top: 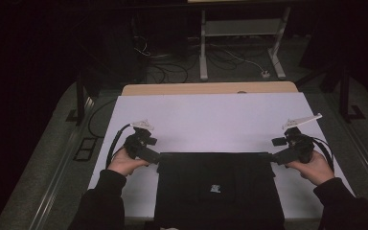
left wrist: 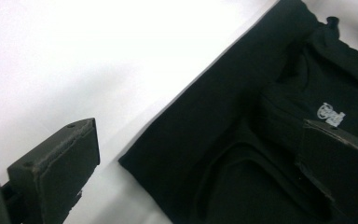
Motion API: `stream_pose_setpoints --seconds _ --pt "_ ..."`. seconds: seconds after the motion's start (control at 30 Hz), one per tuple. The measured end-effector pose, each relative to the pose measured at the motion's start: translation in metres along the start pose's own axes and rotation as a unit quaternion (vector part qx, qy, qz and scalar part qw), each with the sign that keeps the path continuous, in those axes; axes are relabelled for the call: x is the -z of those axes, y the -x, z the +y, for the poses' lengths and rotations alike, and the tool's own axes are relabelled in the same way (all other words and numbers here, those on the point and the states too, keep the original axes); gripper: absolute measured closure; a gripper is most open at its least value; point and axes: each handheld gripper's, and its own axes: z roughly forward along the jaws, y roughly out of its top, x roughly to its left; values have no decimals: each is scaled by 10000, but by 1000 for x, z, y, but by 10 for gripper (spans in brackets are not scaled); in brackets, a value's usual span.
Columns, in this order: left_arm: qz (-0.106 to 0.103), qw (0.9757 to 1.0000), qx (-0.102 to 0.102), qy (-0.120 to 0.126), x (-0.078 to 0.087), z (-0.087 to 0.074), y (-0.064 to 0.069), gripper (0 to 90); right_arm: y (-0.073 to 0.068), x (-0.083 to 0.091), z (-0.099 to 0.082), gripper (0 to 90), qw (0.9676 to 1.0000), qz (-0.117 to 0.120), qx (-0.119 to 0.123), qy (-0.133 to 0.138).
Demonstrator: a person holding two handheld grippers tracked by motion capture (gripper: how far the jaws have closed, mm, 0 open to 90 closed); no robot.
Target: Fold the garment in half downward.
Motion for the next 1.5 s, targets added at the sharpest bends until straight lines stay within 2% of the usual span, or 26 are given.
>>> stream_pose_setpoints --seconds 0.13,0.23,0.5,0.77,0.93,1.1,1.23,1.33,1.43,1.5 --pt "-91 9999 48 -12 -2 -2 -7 0 4 -3 0 0 10000 17 -16 -24" --pt "-65 10000 53 -25 -5 -2 -10 0 7 -6 -1 0 10000 12 -30 -55" --pt "-6 10000 -11 -87 -13 -3 -14 0 15 -12 -5 0 9999 -17 -84 -107" --pt "-52 9998 -14 -182 -21 -5 -18 0 25 -18 -7 0 9998 -57 -140 -157" --pt "-150 9995 34 -258 -26 -7 -19 0 31 -23 -10 1 9996 -116 -155 -215" --pt "-75 9995 62 -310 -30 -11 -22 5 36 -25 -12 53 9996 -125 -192 -162" --pt "-109 9996 163 -209 -30 -14 -25 82 38 -27 -14 111 9995 -103 -204 -199" --pt "-99 9997 159 -148 -29 -16 -28 130 41 -28 -16 139 9995 -92 -199 -207" --pt "-149 9997 184 -94 -30 -18 -30 155 43 -29 -17 182 9994 -95 -198 -249" --pt "-294 9993 218 -53 -30 -19 -31 181 44 -30 -18 213 9994 -109 -212 -267"
